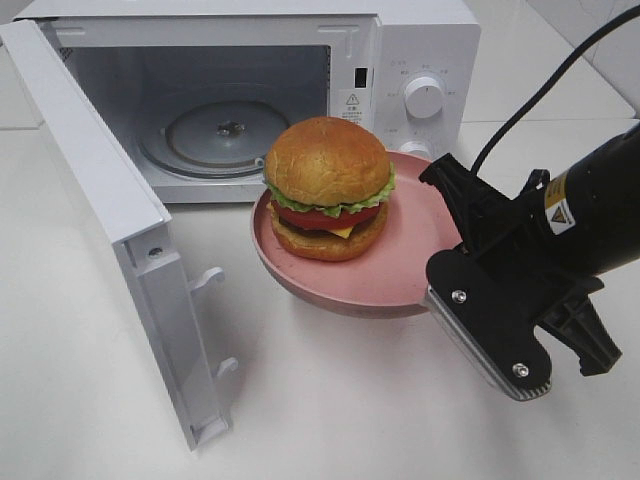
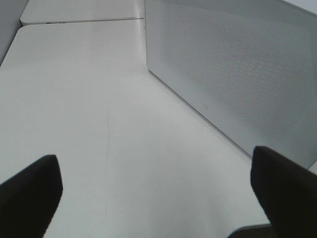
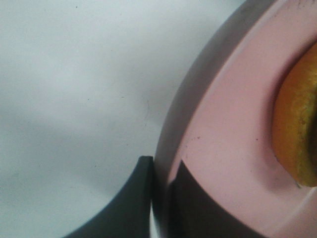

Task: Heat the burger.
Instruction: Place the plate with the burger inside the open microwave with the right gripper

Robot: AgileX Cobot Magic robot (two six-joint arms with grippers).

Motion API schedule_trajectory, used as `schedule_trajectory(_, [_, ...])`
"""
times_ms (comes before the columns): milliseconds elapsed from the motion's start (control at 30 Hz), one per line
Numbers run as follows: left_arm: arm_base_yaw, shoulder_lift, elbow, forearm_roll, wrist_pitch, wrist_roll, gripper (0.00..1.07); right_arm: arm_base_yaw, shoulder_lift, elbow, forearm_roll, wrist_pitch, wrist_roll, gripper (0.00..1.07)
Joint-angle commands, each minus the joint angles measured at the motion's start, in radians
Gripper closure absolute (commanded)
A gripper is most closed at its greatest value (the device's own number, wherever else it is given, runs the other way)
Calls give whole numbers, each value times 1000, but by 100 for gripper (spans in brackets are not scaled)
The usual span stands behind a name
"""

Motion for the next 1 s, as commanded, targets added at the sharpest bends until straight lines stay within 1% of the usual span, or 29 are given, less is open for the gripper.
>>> schedule_trajectory(33, [-4, -18, 2, -1, -14, -1, 10, -32, -6, -7, 100, -87, -150, 107])
schedule_trajectory(67, [-4, -18, 2, -1, -14, -1, 10, -46, -6, -7, 153, -96, -214, 107])
schedule_trajectory(100, [-4, -18, 2, -1, -14, -1, 10, -46, -6, -7, 153, -96, -214, 107])
schedule_trajectory(167, [-4, -18, 2, -1, -14, -1, 10, -62, -6, -7, 239, -98, -321, 107])
schedule_trajectory(200, [-4, -18, 2, -1, -14, -1, 10, -62, -6, -7, 239, -98, -321, 107])
schedule_trajectory(233, [-4, -18, 2, -1, -14, -1, 10, -72, -6, -7, 284, -99, -367, 107])
schedule_trajectory(400, [-4, -18, 2, -1, -14, -1, 10, -79, 3, -14, 286, -107, -378, 107])
schedule_trajectory(667, [-4, -18, 2, -1, -14, -1, 10, -76, 53, -94, 293, -89, -371, 107])
schedule_trajectory(1000, [-4, -18, 2, -1, -14, -1, 10, -76, 118, -147, 316, -94, -372, 107])
